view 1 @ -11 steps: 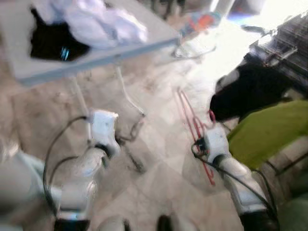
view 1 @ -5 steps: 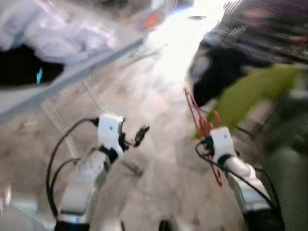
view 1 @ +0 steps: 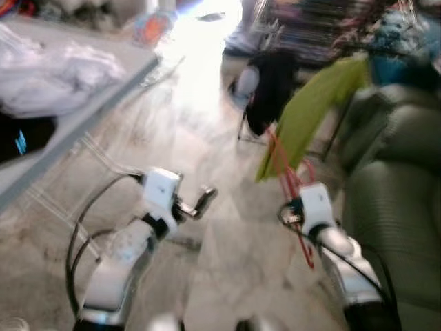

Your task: Hang hanger

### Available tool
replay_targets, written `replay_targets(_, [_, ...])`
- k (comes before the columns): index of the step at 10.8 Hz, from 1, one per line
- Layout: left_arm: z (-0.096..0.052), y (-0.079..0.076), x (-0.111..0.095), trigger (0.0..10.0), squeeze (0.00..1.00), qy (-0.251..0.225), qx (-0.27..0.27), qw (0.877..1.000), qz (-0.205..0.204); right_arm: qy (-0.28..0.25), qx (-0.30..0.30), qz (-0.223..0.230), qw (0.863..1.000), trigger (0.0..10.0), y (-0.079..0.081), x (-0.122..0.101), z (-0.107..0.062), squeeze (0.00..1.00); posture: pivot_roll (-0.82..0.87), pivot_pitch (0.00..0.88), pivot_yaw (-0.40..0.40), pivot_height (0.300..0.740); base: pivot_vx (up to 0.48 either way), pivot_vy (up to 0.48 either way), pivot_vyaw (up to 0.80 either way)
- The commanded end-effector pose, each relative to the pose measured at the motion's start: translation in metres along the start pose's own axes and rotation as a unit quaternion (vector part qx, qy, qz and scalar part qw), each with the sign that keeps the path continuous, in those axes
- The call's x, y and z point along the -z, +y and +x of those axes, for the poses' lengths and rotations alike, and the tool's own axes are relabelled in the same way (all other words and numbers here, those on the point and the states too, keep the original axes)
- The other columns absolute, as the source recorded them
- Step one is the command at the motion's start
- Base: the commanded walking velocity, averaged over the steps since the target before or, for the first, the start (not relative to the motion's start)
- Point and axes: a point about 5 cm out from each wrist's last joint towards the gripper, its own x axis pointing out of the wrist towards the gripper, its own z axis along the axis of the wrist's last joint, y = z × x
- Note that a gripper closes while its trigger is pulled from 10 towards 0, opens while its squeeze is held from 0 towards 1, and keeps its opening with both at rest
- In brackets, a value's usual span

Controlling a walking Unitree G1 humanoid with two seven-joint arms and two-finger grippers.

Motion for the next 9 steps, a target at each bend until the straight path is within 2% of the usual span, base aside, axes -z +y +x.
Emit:
replay_targets(1, [-0.001, 0.002, 0.002, 10.0, 0.0, 0.008, 0.003, 1.0, 0.017, -0.02, 0.005, 0.009, 1.0, 10.0, 0.004, -0.009, 0.004, 0.0, 0.02, 0.048, 0.019, 0.74, 0.0, 0.0, 0.0])
replay_targets(3, [0.0, 0.0, 0.0, 10.0, 0.0, 0.006, 0.026, 0.999, 0.019, -0.027, 0.036, 0.047, 0.998, 10.0, 0.009, -0.006, 0.004, 0.0, 0.02, 0.033, 0.065, 0.74, 0.0, 0.0, 0.0])
replay_targets(5, [0.005, 0.006, -0.004, 10.0, 0.0, -0.002, 0.031, 0.999, 0.02, -0.02, 0.052, 0.056, 0.997, 10.0, 0.015, 0.0, 0.0, 0.0, 0.0, 0.04, 0.051, 0.74, 0.0, 0.0, -0.27])
replay_targets(7, [0.011, 0.006, -0.007, 10.0, 0.0, -0.013, 0.036, 0.999, 0.017, -0.019, 0.066, 0.051, 0.996, 10.0, 0.009, -0.001, -0.002, 0.0, -0.01, 0.043, 0.018, 0.74, 0.394, 0.0, 0.0])
replay_targets(9, [0.008, 0.003, -0.004, 10.0, 0.0, -0.015, 0.037, 0.999, 0.012, -0.027, 0.095, 0.042, 0.994, 10.0, -0.004, -0.01, 0.002, 0.0, -0.02, 0.049, 0.006, 0.74, 0.472, 0.0, -0.8])
